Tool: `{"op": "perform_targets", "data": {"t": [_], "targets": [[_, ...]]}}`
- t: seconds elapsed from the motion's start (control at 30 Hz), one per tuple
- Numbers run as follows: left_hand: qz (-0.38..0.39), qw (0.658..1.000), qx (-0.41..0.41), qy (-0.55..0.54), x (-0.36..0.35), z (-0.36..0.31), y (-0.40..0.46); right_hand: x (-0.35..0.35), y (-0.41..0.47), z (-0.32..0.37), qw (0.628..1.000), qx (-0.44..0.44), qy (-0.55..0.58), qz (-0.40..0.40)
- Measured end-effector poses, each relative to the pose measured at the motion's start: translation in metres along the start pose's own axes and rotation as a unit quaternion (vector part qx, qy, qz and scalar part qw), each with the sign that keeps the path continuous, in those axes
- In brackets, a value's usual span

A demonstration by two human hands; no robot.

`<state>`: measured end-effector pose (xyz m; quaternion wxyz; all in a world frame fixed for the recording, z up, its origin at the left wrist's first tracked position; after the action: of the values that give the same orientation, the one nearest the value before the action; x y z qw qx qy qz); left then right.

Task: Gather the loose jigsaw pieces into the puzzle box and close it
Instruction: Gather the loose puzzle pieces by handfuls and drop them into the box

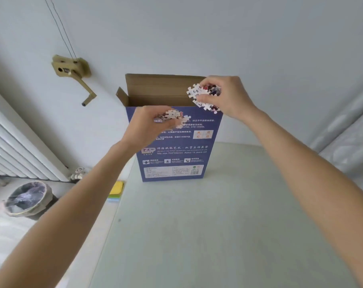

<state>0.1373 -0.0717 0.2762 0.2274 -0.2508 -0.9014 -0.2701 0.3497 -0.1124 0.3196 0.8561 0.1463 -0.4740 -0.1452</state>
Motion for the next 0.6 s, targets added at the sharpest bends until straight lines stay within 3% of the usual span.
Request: {"op": "perform_targets", "data": {"t": [0.1,0.2,0.33,0.47,0.6], "targets": [[-0.056,0.998,-0.010,-0.005,0.018,0.000,0.041,-0.013,0.037,-0.010,0.998,0.038,-0.038,0.012],[-0.086,0.995,-0.017,0.043,0.024,0.007,0.072,-0.027,0.054,-0.021,0.987,0.090,-0.103,0.082],[-0.024,0.988,-0.052,0.144,0.016,0.023,0.090,-0.035,0.058,-0.036,0.978,0.105,-0.121,0.135],[0.043,0.959,-0.067,0.274,0.011,0.038,0.099,-0.039,0.058,-0.043,0.971,0.106,-0.132,0.169],[0.081,0.951,-0.052,0.295,0.009,0.047,0.103,-0.041,0.060,-0.040,0.962,0.136,-0.161,0.175]]}}
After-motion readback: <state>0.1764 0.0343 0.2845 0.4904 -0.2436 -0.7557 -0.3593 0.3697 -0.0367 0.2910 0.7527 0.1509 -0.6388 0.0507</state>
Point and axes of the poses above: each hand's wrist, its own y-axis towards the middle knuckle, its own x-axis out of the back of the hand, z = x × y, the point moved 1 cm from there along y, towards the middle knuckle, and after that the axes turned 1 degree about -y, right-handed, at the moved point
